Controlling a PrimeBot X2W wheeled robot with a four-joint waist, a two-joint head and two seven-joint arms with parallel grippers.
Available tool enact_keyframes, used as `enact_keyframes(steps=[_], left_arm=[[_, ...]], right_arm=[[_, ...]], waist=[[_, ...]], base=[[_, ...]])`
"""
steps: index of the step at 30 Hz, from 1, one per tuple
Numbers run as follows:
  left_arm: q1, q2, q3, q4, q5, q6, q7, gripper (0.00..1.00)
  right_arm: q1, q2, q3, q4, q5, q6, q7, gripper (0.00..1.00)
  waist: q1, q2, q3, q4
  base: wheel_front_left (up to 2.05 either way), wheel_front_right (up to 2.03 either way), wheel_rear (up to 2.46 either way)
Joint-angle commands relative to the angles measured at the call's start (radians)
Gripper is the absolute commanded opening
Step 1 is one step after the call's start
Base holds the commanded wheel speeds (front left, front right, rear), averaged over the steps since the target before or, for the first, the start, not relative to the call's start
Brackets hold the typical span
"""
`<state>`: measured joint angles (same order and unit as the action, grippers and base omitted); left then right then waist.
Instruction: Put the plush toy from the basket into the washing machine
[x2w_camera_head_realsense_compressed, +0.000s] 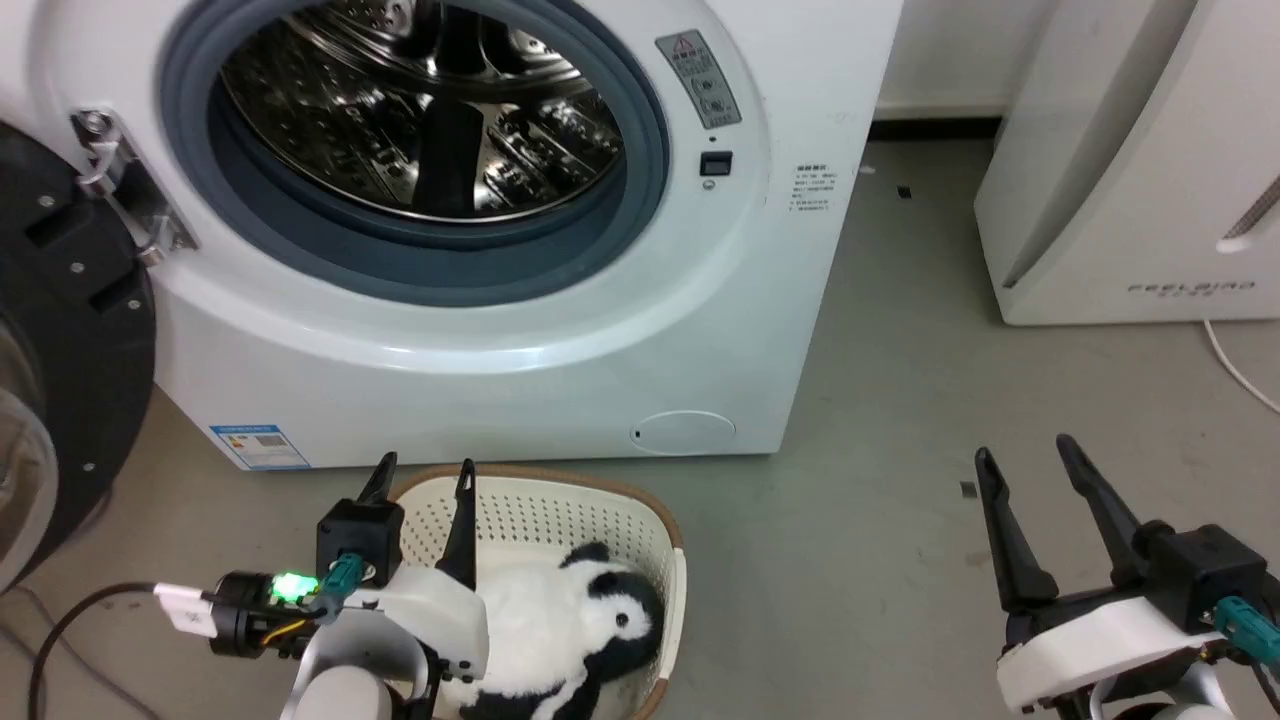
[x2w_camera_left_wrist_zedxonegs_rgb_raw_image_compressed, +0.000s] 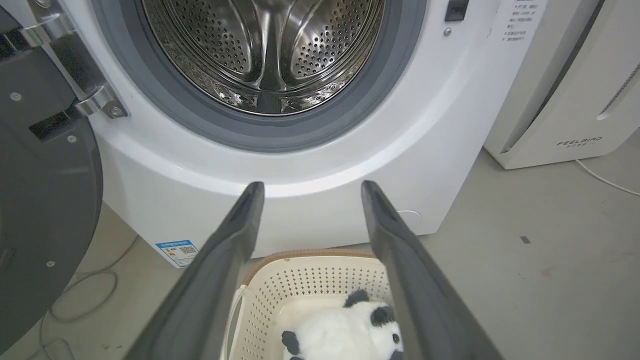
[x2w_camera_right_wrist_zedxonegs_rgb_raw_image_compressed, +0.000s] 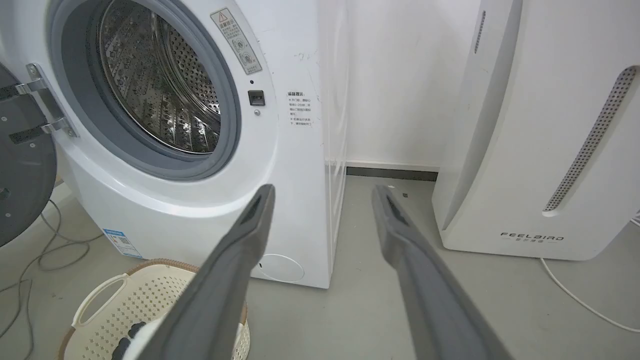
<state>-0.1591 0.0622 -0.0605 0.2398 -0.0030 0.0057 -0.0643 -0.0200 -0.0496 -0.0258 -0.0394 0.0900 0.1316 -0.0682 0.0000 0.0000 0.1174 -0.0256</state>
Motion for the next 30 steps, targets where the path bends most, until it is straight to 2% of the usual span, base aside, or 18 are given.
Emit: enact_keyframes(steps=[1, 11, 23, 30], left_arm=[[-0.035, 0.007, -0.008, 0.034, -0.001, -0.006, -0.013, 1.0], [-0.168, 0.021, -0.059, 0.236, 0.016, -0.033, 0.008, 1.0], [-0.288, 0.063, -0.135, 0.375, 0.046, -0.058, 0.093, 1.0], [-0.357, 0.093, -0.181, 0.449, 0.054, -0.072, 0.185, 1.0]], right_arm=[[-0.021, 0.0, -0.004, -0.01, 0.012, 0.0, -0.01, 1.0], [-0.059, 0.0, -0.008, -0.028, 0.05, 0.0, -0.033, 1.0], [-0.108, 0.0, -0.013, -0.05, 0.101, 0.0, -0.057, 1.0], [-0.137, 0.0, -0.011, -0.062, 0.131, 0.0, -0.072, 1.0]], waist=[[0.0, 0.0, 0.018, -0.009], [0.0, 0.0, 0.112, -0.041], [0.0, 0.0, 0.247, -0.082], [0.0, 0.0, 0.337, -0.105]], base=[[0.0, 0.0, 0.0], [0.0, 0.0, 0.0], [0.0, 0.0, 0.0], [0.0, 0.0, 0.0]])
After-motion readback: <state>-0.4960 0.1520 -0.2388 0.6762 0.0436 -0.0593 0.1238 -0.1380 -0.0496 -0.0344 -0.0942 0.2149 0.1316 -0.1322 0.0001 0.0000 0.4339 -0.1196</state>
